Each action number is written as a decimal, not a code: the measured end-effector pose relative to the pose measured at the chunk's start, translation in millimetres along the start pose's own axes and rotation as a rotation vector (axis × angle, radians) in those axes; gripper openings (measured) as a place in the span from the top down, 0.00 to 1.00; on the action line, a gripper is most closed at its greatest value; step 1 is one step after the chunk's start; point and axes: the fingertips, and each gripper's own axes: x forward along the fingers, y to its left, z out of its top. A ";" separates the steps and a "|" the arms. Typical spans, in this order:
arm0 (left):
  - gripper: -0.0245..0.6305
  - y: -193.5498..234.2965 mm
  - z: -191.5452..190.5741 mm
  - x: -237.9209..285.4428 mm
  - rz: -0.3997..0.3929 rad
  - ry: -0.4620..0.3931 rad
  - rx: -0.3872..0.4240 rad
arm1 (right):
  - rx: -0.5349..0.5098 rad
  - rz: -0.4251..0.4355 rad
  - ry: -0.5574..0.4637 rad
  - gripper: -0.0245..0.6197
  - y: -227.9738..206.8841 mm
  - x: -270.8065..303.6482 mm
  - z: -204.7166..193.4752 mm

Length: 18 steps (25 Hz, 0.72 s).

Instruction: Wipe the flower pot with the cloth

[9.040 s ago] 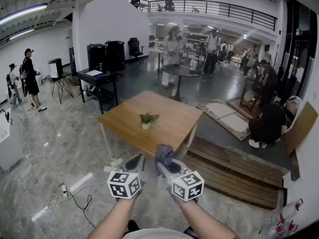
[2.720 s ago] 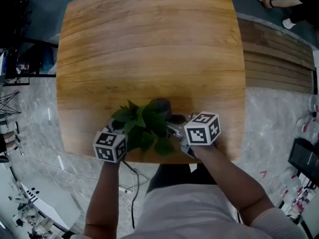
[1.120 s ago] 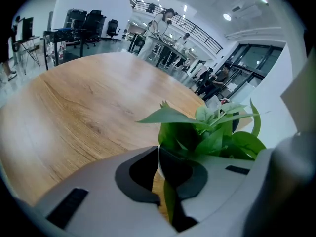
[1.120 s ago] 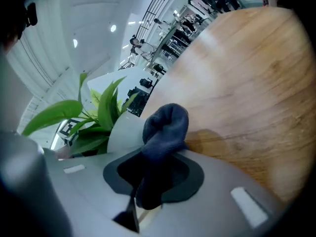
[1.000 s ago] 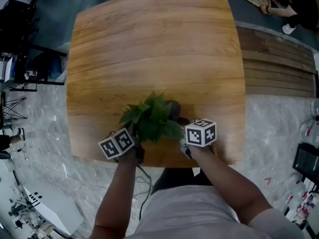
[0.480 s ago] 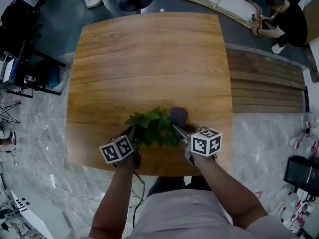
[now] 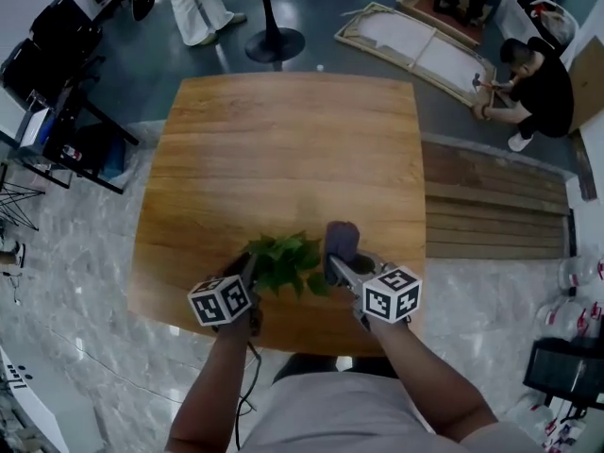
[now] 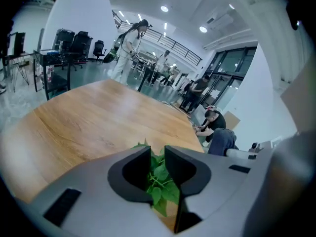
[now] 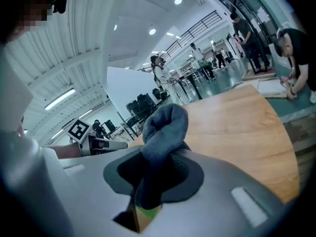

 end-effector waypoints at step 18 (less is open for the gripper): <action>0.95 -186.5 49.0 -194.8 0.041 -0.505 0.120 | -0.435 0.314 -0.140 0.85 151.6 -136.9 101.3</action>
